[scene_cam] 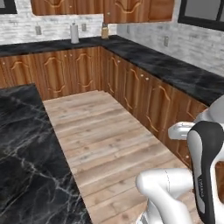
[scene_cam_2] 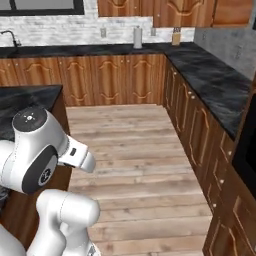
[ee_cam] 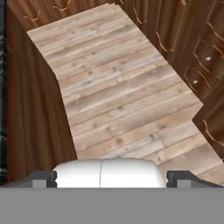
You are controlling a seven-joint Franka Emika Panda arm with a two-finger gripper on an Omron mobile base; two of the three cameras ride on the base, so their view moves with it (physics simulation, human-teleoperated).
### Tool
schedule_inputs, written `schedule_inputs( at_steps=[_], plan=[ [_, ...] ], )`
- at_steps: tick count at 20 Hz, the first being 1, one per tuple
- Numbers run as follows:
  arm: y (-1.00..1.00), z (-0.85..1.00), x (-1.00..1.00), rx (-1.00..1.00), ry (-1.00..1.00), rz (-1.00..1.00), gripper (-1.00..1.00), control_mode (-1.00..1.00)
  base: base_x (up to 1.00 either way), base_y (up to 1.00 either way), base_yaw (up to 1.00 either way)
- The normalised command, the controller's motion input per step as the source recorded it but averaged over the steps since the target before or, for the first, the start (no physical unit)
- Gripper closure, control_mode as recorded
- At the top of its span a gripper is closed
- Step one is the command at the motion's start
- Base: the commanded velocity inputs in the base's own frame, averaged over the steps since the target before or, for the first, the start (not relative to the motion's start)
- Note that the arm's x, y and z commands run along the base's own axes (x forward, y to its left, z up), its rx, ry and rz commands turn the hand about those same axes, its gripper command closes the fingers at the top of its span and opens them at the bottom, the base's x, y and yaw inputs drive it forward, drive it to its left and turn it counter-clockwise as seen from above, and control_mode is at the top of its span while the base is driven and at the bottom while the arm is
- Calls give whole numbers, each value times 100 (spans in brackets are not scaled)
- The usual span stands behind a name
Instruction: Pick up the bowls from the cabinet and place each bowl in front of a stool on the dining counter.
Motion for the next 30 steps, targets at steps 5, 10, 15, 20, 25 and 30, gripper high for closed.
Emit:
schedule_inputs(
  at_steps=[5, 10, 15, 20, 25, 30],
  plan=[
    [0, 0, 0, 0, 0, 0, -100, 100, 100, -39, 41],
    [0, 0, 0, 0, 0, 0, -100, 100, 100, -66, 4],
    [0, 0, 0, 0, 0, 0, -100, 100, 100, -5, -1],
    [0, 0, 0, 0, 0, 0, -100, 100, 100, 7, 0],
    [0, 0, 0, 0, 0, 0, -100, 100, 100, 0, 0],
    [0, 0, 0, 0, 0, 0, -100, 100, 100, 0, 0]
  ],
)
